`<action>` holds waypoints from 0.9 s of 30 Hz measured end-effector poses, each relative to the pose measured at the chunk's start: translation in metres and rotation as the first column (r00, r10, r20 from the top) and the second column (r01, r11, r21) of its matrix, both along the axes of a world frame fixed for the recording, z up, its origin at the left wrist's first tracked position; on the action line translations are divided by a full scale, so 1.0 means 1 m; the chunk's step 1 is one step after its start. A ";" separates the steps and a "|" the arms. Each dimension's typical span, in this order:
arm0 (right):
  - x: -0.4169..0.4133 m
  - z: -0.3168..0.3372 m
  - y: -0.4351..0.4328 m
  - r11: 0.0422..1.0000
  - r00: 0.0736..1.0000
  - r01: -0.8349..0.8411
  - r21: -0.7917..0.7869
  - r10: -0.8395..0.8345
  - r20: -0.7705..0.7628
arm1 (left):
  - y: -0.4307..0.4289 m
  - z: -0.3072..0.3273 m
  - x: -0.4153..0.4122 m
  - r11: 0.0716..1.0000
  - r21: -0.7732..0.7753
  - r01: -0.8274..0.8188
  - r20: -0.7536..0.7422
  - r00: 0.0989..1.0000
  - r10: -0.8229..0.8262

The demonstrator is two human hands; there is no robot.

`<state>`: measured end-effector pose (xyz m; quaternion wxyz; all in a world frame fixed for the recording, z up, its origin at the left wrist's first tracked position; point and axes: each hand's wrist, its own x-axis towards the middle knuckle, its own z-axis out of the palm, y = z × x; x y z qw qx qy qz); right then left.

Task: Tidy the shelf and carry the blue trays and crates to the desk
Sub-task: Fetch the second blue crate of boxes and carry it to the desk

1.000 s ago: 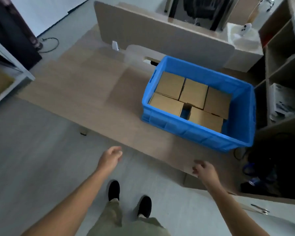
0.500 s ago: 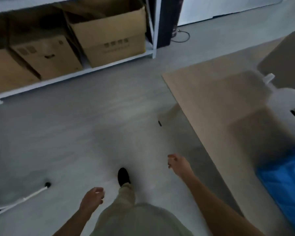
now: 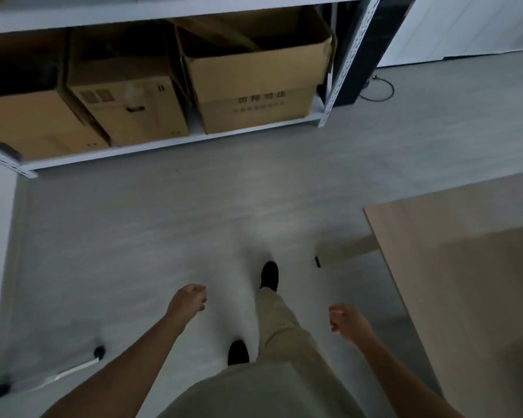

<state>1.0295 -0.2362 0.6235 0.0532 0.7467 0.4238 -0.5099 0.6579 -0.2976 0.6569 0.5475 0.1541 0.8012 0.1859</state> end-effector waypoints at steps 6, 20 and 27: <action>0.000 -0.043 0.115 0.990 0.993 0.109 -0.092 -0.112 -0.029 | 0.214 0.015 -0.050 0.984 0.179 0.024 -0.026 0.999 -0.020; -0.222 0.047 0.583 0.972 0.981 -0.146 0.183 0.165 -0.098 | 0.437 0.016 -0.182 0.995 -0.058 -0.087 -0.128 0.989 0.079; -0.304 0.094 0.814 0.921 0.965 0.025 0.390 0.080 -0.250 | 0.618 0.002 -0.280 1.000 0.029 -0.003 -0.154 0.988 0.008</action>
